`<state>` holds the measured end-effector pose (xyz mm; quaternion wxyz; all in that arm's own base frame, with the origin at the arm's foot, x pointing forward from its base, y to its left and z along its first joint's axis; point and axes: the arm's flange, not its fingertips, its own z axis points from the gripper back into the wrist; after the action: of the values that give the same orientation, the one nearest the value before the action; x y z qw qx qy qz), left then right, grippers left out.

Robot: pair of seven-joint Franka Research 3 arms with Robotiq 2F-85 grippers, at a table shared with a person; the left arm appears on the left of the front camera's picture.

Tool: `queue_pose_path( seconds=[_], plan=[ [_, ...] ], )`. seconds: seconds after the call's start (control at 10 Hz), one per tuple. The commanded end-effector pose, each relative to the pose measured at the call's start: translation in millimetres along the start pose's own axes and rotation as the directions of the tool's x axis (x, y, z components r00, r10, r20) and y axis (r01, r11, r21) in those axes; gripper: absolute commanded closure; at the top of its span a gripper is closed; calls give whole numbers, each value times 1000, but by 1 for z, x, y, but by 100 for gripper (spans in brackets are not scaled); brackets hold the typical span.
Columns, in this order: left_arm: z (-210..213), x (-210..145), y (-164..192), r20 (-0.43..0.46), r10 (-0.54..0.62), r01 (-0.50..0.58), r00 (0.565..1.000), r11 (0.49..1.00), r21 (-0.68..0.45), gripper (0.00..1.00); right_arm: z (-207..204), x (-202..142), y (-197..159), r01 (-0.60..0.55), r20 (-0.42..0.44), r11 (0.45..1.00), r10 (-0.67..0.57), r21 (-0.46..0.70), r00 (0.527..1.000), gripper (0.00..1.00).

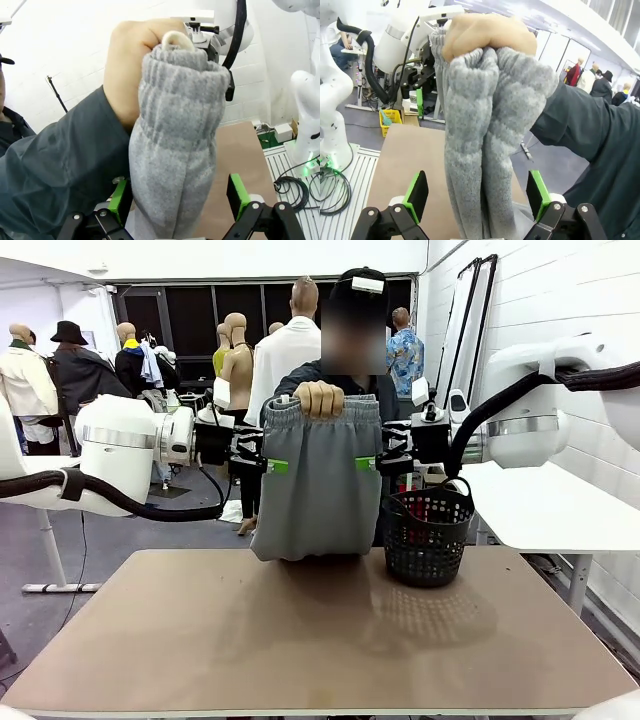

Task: Fold the training pants.
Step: Grab both ends of the Training pants handed by a person.

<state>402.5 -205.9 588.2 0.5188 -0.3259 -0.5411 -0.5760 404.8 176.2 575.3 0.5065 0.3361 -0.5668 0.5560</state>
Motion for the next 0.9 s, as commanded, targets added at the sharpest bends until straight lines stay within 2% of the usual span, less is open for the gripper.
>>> queue_pose_path(
  seconds=[0.0,0.8],
  plan=[
    [-2,6,1,42,-2,1,999,1000,24,0,-7,-2,-5,-6,53,1000,6,12,999,0],
    [-11,3,5,98,25,-29,995,998,46,0,-11,-3,-14,14,135,999,-21,50,991,0]
  ],
)
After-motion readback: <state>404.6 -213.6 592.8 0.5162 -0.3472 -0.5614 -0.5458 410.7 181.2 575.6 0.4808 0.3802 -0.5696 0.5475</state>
